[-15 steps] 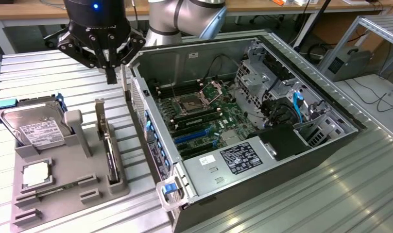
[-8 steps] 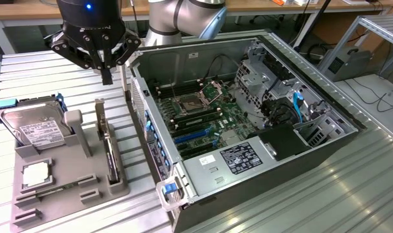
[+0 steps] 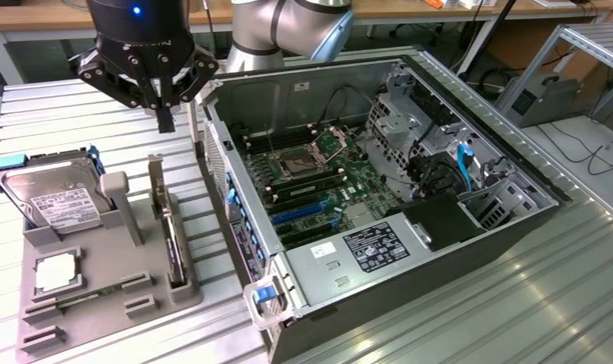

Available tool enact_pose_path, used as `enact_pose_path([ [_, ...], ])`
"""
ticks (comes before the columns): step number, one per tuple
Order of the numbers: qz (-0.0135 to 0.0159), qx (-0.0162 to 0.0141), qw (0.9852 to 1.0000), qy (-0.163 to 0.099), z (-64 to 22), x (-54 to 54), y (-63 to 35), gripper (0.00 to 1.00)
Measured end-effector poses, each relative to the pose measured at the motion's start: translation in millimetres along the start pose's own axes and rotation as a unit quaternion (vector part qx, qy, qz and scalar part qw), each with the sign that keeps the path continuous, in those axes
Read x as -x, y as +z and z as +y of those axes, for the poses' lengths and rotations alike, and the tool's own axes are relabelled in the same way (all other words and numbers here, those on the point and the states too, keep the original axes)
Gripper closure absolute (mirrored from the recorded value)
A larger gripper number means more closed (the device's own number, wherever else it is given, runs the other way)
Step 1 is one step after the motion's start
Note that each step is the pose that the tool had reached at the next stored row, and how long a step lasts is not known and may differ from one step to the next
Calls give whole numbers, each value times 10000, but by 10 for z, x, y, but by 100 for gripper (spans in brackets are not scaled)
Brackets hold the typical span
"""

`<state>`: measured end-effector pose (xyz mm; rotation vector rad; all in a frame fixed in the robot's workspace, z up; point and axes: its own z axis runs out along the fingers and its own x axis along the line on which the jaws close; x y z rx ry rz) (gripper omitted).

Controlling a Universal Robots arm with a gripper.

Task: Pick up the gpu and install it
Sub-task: 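Reach for the gpu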

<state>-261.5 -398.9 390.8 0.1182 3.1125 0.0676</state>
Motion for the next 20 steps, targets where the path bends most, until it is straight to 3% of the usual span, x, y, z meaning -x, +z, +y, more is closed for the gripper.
enact_pose_path([
  [11, 0, 0, 10000, 0, -13, -172, -4, 89],
  [20, 0, 0, 10000, 0, -13, -178, -5, 89],
])
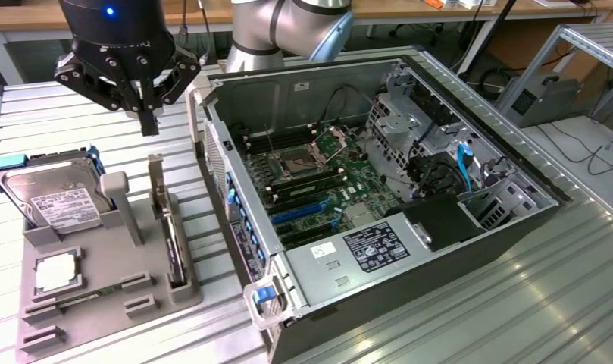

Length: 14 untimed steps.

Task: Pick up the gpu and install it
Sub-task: 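Reach for the gpu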

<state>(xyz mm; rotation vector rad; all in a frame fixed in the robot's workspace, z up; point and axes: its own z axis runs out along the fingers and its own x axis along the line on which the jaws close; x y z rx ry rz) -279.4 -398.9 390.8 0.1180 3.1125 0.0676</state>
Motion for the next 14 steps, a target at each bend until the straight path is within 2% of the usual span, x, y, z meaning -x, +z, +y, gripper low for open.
enact_pose_path([
  [7, 0, 0, 10000, 0, -12, 1, -1, 89],
  [14, 0, 0, 10000, 0, -99, 7, -4, 89],
])
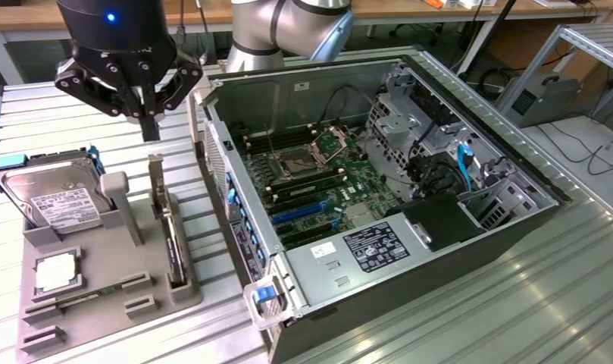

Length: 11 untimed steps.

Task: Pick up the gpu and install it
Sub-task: 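Reach for the gpu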

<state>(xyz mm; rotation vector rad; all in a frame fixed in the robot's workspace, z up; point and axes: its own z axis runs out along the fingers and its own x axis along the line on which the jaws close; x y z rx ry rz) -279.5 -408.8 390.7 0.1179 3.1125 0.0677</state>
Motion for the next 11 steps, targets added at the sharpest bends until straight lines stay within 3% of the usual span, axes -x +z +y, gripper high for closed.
enact_pose_path([
  [11, 0, 0, 10000, 0, -219, 0, -10, 89],
])
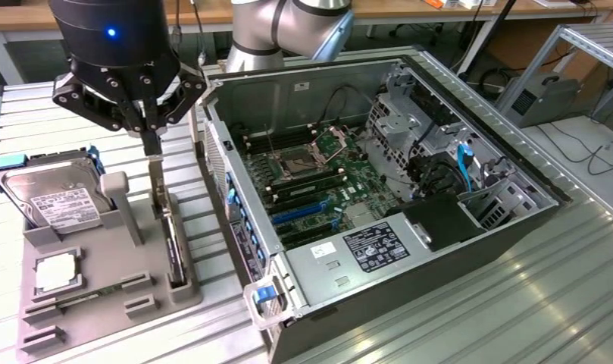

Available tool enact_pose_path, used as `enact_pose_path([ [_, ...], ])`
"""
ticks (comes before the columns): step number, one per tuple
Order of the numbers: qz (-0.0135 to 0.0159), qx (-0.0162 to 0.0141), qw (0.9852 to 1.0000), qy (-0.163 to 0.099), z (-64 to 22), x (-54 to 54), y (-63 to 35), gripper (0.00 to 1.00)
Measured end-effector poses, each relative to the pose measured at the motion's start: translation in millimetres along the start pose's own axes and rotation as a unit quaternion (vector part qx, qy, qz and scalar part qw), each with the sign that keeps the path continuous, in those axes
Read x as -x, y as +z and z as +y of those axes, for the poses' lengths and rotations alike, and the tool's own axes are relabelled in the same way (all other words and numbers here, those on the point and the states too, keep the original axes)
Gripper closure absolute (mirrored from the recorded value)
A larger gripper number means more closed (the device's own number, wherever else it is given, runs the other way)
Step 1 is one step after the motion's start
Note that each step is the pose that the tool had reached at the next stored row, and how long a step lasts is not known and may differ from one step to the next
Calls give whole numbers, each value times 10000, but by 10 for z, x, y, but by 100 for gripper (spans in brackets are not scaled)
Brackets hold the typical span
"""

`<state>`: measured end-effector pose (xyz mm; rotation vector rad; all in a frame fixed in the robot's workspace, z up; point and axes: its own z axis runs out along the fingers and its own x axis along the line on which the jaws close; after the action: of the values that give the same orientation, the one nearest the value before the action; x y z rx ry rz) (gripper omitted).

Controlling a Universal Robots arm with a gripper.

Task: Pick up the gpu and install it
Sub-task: 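Reach for the gpu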

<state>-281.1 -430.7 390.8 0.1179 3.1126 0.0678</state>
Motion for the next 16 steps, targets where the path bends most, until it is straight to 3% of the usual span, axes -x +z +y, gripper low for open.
enact_pose_path([
  [6, 0, 0, 10000, 0, -135, -7, -6, 89],
  [16, 0, 0, 10000, 0, -281, -16, -13, 89],
])
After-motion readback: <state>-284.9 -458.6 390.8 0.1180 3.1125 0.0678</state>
